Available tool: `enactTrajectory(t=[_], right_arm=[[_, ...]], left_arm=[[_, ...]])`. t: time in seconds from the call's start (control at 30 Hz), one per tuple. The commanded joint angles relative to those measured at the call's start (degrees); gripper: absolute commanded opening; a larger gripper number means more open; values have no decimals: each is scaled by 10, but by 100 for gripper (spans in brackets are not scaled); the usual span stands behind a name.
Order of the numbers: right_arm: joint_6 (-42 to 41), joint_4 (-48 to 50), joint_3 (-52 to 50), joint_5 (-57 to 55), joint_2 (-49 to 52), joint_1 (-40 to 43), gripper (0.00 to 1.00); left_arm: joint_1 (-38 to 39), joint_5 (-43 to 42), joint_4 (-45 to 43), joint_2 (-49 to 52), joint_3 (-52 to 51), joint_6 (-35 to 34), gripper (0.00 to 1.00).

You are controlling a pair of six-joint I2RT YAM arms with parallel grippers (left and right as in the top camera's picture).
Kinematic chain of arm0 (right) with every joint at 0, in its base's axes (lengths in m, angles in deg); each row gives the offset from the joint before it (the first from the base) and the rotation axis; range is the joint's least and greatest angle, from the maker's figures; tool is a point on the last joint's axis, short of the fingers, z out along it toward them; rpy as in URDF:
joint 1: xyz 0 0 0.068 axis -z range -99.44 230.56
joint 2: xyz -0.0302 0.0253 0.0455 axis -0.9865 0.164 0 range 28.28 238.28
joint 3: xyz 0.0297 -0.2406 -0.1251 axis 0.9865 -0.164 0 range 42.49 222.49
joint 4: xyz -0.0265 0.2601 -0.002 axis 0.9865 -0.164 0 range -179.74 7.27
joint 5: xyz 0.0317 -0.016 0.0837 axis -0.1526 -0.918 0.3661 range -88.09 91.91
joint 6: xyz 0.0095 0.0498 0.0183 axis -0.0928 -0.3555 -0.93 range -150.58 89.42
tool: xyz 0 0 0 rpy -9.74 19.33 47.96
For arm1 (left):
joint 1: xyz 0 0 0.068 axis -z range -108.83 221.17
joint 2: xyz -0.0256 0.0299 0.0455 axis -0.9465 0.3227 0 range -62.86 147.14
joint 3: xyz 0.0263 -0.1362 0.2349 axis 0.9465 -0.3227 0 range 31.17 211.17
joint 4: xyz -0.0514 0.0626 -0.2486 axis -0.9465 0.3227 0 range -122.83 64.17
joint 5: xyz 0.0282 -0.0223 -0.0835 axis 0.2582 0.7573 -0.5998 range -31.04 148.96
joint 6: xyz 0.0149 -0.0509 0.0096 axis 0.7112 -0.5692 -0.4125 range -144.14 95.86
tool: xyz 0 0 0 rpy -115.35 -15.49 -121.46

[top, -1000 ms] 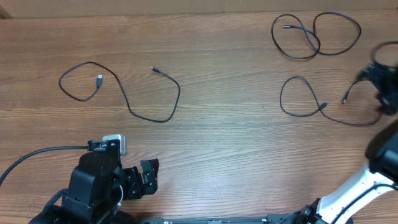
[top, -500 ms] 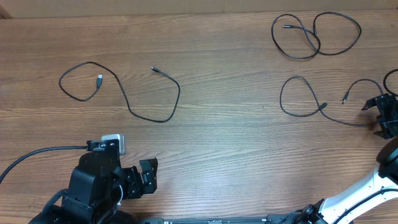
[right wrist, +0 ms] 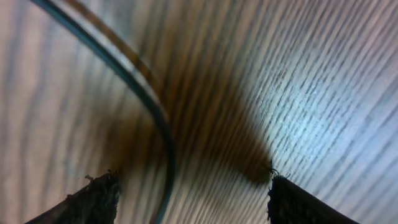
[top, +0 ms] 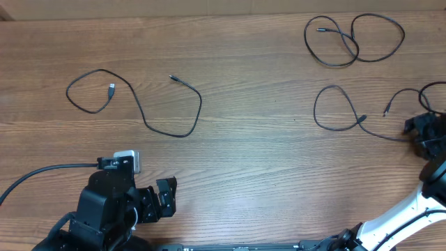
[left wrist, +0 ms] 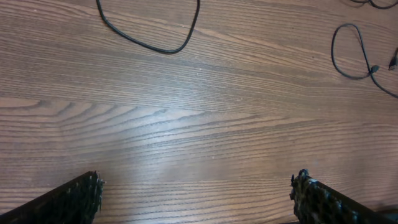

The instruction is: Untangle cables

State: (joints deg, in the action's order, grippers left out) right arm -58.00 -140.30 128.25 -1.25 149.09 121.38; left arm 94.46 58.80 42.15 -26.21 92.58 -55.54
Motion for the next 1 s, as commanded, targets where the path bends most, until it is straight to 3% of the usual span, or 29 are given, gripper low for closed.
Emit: enactTrajectory(t=[0.0,0.13,0.37,0.67,0.97], right_arm=[[-9,14,-14,-10,-6,-1,73],[-9,22,-14,-10,-6,-1,65],[-9,40,-14,13,-6,-10,36],[-42,60,-14,59,-6,-35,26],[-84,94,-14,109,-6,-63,23]], left_arm=[[4,6,-2,-3,-5,-4,99],[4,6,-2,-3,-5,-4,99],[4,7,-3,-3,-5,-4,99],[4,6,-3,-3,-5,-4,100],[4,6,-3,-3,-5,-4,99]])
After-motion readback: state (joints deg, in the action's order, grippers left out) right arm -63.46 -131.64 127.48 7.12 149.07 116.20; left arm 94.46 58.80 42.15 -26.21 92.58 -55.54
